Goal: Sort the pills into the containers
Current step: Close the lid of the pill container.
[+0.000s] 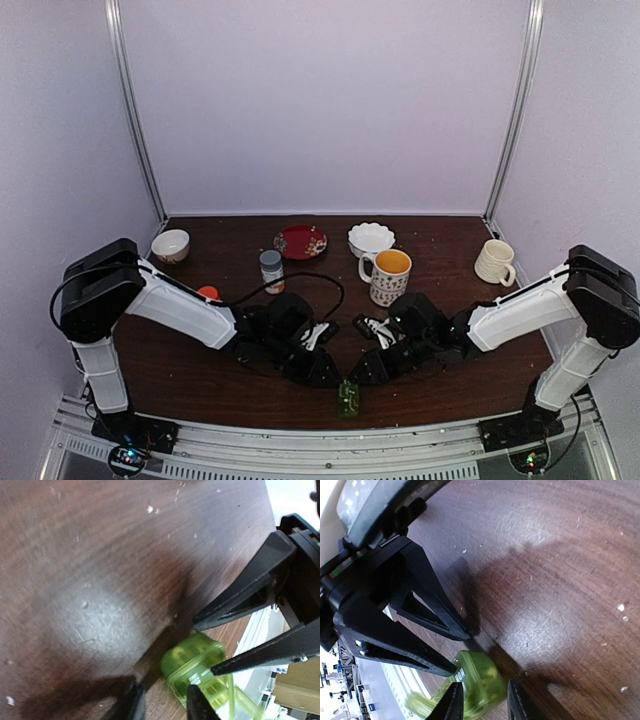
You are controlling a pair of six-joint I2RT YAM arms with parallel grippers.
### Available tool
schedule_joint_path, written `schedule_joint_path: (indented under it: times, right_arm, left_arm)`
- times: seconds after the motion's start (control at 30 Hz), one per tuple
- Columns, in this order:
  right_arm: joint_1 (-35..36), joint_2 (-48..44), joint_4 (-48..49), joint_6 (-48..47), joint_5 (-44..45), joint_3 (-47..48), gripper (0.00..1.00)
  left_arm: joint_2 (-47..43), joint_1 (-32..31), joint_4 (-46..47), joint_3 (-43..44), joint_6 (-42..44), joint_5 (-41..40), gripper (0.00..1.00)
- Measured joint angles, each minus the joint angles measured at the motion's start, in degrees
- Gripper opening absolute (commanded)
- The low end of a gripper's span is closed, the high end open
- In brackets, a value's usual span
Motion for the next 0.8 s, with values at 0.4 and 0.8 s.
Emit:
schedule_joint_path:
  times: [0.4, 0.8]
  right_arm:
    - [1.0, 0.3, 0.2, 0.0, 0.3, 0.0, 0.34]
    - [1.0, -8.5, -6.7, -1.2, 3.9, -0.1, 0.5]
  left_arm:
    - [0.6, -0.3, -0.4, 0.4, -0.6, 1.0, 0.27]
    - [0.1, -0.3, -1.2, 0.5, -0.6, -0.3, 0.29]
